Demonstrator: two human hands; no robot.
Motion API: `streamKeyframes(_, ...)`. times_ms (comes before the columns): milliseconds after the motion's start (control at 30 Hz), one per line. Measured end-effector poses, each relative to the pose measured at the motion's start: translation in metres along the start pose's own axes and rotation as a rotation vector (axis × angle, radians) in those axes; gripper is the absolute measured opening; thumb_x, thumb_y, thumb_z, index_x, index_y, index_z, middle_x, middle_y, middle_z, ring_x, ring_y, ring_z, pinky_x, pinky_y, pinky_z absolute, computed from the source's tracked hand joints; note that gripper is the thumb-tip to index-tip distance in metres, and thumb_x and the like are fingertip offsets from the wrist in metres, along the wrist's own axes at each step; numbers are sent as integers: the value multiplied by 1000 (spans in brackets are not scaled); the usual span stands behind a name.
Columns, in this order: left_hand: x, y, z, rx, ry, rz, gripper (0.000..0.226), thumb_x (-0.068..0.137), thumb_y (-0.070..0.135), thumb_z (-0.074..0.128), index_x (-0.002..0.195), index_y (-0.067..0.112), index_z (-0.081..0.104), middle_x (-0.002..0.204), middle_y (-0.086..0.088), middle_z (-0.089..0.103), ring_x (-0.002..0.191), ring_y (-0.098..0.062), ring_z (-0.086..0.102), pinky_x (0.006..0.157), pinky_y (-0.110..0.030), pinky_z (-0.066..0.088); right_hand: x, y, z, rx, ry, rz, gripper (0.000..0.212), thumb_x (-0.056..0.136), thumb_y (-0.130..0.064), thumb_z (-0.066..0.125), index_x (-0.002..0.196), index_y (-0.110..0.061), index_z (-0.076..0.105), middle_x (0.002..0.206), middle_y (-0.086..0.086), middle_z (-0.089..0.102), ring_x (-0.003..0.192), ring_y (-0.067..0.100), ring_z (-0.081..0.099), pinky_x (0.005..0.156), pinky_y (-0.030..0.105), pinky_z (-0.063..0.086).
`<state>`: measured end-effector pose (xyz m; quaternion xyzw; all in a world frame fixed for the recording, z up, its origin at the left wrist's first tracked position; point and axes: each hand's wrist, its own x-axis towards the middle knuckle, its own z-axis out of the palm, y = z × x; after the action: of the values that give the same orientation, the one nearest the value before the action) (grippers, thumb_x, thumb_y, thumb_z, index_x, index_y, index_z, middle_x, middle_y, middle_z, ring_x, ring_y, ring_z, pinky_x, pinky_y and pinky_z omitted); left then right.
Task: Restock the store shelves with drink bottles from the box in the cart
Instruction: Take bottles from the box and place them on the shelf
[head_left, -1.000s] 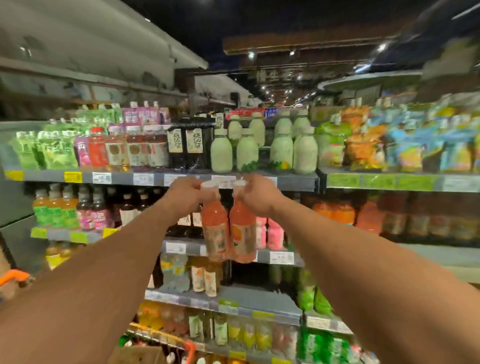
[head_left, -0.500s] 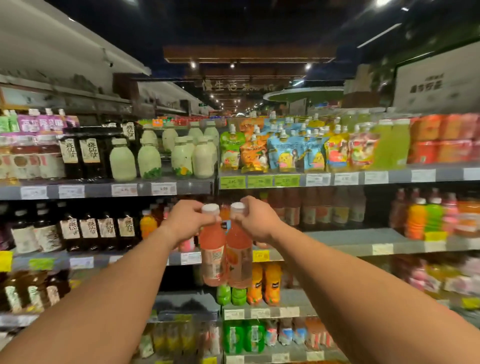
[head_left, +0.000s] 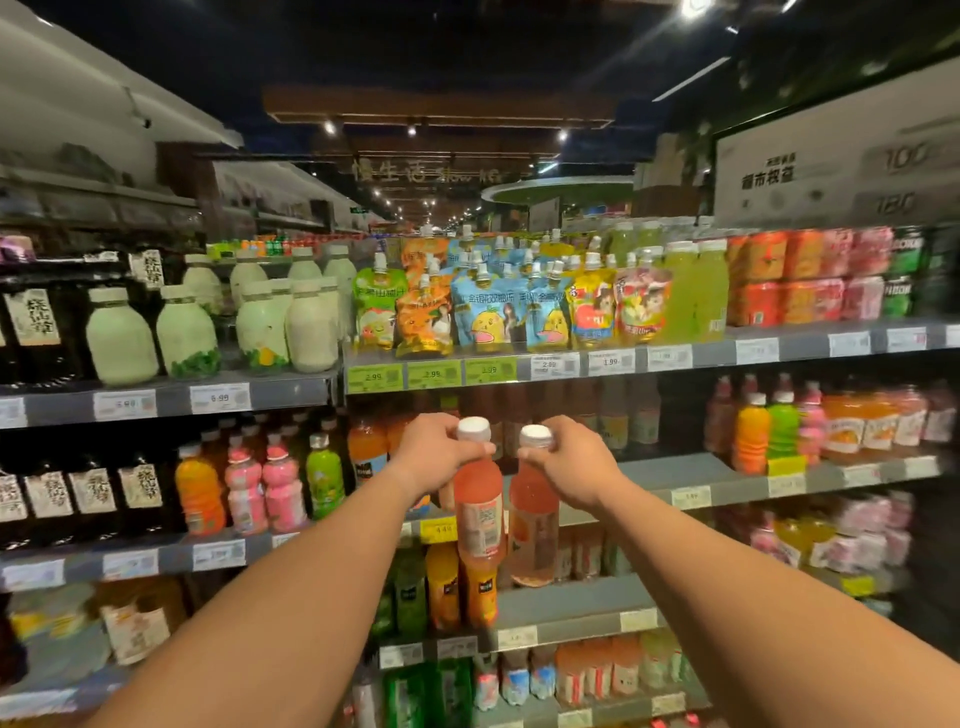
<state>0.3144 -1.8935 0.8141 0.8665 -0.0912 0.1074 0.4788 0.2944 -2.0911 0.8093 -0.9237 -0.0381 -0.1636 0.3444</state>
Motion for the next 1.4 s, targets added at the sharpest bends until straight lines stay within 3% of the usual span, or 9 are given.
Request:
streamKeyframes(267, 55, -3, 42, 64, 51, 5, 30, 71, 38, 83, 95, 24, 72, 91, 6, 71, 86, -14, 64, 70, -26, 45, 45, 39, -6, 86, 166, 50, 44, 86, -40, 66, 123, -19, 51, 109, 2, 66, 92, 20, 58, 76, 33, 48)
streamKeyframes(500, 96, -8, 75, 137, 118, -16, 29, 74, 37, 80, 99, 31, 68, 95, 12, 67, 90, -12, 61, 75, -26, 45, 97, 80, 4, 133, 145, -28, 38, 88, -37, 64, 121, -24, 50, 109, 0, 65, 96, 20, 58, 74, 30, 42)
streamKeyframes(633, 115, -12, 96, 190, 138, -53, 28, 76, 37, 78, 100, 28, 67, 95, 10, 67, 90, -13, 61, 73, -25, 43, 127, 97, 13, 113, 111, -86, 32, 88, -36, 62, 115, -25, 49, 105, 1, 66, 93, 22, 60, 74, 33, 46)
streamKeyframes(800, 134, -24, 113, 234, 231, -197, 31, 74, 44, 78, 79, 17, 63, 92, -4, 71, 82, -22, 63, 67, -30, 46, 153, 118, 35, 58, 40, -46, 33, 88, -46, 61, 97, -16, 48, 86, 2, 62, 83, 26, 58, 64, 34, 42)
streamKeyframes(900, 146, -27, 116, 175, 267, -298, 51, 73, 48, 79, 96, 4, 64, 105, -7, 68, 87, -23, 61, 68, -29, 44, 172, 119, 44, 11, 38, -5, 36, 86, -47, 62, 88, -13, 51, 91, 9, 64, 87, 31, 59, 66, 32, 40)
streamKeyframes(1033, 151, -38, 131, 134, 285, -351, 55, 74, 46, 79, 104, 4, 61, 110, -11, 67, 93, -28, 62, 75, -30, 47, 191, 121, 56, 14, -45, 45, 40, 88, -40, 63, 102, -3, 62, 106, 16, 66, 100, 34, 61, 77, 33, 45)
streamKeyframes(1200, 133, -69, 164, 116, 310, -322, 60, 73, 29, 80, 121, 10, 48, 114, -11, 62, 107, -33, 60, 91, -40, 49, 170, 151, 74, 223, -51, 39, 63, 76, -44, 74, 121, -8, 49, 118, 12, 58, 105, 30, 58, 90, 43, 49)
streamKeyframes(1300, 122, -94, 184, 106, 310, -407, 67, 75, 18, 77, 130, 9, 41, 123, -13, 59, 114, -34, 57, 97, -41, 46, 151, 175, 85, 266, -90, 93, 79, 69, -34, 79, 133, -13, 39, 126, 7, 53, 109, 27, 56, 92, 39, 48)
streamKeyframes(1400, 119, -106, 197, 205, 354, -477, 53, 79, 23, 74, 124, 11, 48, 121, -11, 62, 112, -32, 58, 92, -38, 47, 148, 181, 98, 235, -193, 130, 68, 66, -21, 80, 124, -15, 45, 118, 6, 62, 103, 24, 61, 89, 38, 50)
